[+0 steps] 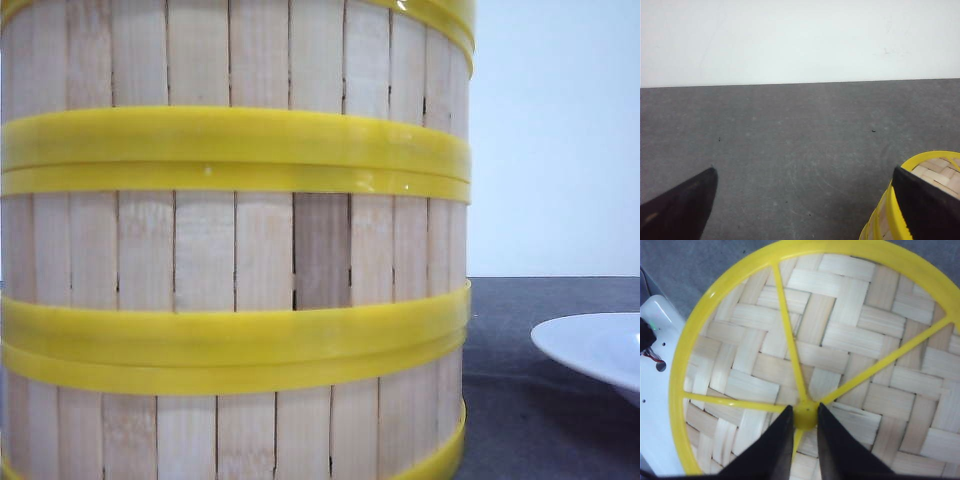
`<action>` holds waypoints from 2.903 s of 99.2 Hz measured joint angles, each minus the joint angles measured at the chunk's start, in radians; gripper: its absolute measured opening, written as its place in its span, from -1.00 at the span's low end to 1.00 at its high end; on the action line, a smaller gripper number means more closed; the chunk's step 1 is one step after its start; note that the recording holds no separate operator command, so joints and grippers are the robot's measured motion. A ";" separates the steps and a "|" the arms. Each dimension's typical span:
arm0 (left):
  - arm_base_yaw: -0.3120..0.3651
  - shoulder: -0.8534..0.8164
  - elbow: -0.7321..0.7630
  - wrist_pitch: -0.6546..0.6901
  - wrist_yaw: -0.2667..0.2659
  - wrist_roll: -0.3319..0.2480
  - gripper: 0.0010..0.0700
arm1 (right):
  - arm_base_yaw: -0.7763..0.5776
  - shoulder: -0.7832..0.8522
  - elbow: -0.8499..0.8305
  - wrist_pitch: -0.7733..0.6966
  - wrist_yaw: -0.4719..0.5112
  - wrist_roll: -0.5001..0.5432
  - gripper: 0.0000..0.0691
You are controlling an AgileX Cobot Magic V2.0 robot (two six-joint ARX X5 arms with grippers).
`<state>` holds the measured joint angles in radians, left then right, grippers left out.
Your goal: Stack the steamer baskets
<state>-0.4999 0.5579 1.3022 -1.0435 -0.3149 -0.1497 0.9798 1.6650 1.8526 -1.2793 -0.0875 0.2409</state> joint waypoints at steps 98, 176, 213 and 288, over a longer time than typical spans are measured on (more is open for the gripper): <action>0.000 0.000 0.000 0.000 0.000 0.000 0.98 | -0.018 0.006 0.111 0.037 0.005 0.000 -0.31; -0.026 -0.345 -0.274 0.051 -0.129 0.001 -0.98 | 0.162 -1.009 -1.022 0.952 0.744 -0.332 -0.97; -0.033 -0.449 -0.362 0.019 -0.157 -0.023 -0.98 | 0.132 -1.385 -1.262 0.975 0.719 -0.364 -0.97; -0.033 -0.449 -0.362 0.019 -0.156 -0.024 -0.98 | 0.067 -1.474 -1.261 1.042 0.706 -0.364 -0.97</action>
<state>-0.5331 0.1089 0.9405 -1.0245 -0.4713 -0.1734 1.0470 0.1913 0.5919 -0.2371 0.6182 -0.1234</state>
